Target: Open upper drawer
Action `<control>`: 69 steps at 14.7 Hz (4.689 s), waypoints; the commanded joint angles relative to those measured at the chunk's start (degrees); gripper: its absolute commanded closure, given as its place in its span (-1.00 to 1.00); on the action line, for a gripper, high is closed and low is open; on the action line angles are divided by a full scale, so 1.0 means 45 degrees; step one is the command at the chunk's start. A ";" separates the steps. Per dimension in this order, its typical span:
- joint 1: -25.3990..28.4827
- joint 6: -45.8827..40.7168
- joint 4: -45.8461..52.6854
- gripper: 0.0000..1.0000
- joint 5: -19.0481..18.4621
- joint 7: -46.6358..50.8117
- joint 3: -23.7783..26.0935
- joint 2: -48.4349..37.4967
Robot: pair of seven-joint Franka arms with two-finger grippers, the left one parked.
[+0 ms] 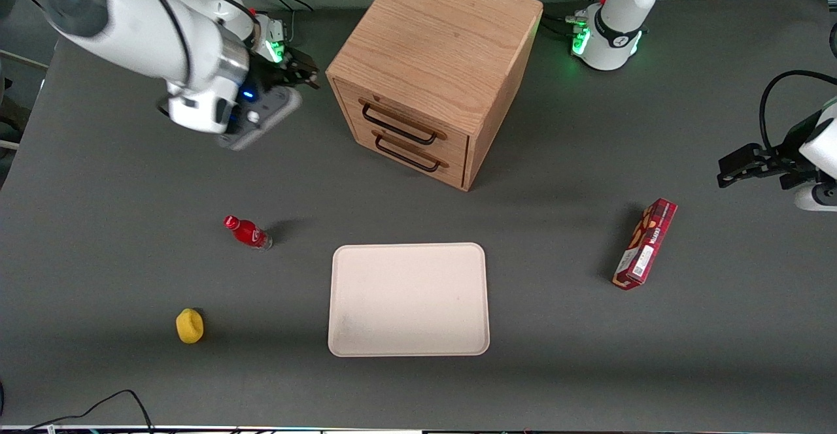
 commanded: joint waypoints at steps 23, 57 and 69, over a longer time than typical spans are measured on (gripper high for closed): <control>0.0352 0.5482 -0.1422 -1.00 -0.1436 -0.4128 0.2513 0.4440; 0.0156 0.3139 0.6253 -1.00 -0.2493 -0.8054 -0.0241 0.8348; -0.0117 -0.0059 0.5690 -1.00 -0.1770 -0.0581 -0.2093 0.3157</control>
